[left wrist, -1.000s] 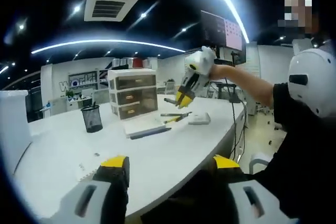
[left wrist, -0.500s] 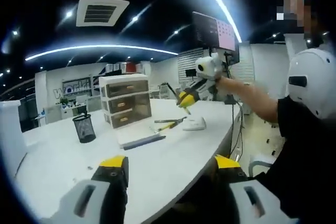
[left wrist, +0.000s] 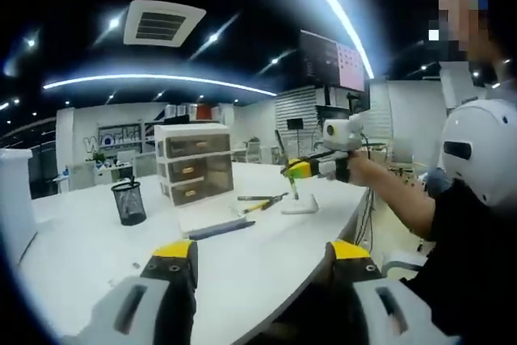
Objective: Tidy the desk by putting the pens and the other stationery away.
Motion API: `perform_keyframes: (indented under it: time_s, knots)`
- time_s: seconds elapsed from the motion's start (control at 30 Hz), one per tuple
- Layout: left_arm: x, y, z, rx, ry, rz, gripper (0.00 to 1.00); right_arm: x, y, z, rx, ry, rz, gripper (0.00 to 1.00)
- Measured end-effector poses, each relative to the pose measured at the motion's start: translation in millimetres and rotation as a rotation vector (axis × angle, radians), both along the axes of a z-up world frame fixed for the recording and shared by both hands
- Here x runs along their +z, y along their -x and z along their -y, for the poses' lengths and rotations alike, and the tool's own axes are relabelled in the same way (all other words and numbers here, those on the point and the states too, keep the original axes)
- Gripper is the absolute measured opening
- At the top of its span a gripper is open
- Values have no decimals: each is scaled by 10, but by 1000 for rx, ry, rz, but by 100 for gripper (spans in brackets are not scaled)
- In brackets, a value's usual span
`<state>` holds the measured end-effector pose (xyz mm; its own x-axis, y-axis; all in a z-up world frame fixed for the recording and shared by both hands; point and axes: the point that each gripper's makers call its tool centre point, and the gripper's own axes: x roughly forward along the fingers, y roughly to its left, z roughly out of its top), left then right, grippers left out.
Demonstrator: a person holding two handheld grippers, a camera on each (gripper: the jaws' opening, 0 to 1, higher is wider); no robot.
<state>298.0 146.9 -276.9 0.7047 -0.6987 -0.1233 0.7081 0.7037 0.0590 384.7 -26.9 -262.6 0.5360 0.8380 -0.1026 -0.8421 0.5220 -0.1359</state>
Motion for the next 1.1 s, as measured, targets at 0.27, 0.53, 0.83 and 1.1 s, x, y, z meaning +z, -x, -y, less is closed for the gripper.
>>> perform_keyframes:
  time_s: [0.27,0.53,0.83,1.1]
  knots:
    - [53,-44,44,-8,36,11,64,108,101,18,-24,-92,18,5]
    - [102,-82,87,-19,58,11,63,53,92,57,-58,-75,31,5]
    - [174,-172,124,-25,95,13,63,19,99,56,-83,-59,41,5]
    - [215,-303,127,-38,120,18,63,24,126,29,-96,-48,52,5]
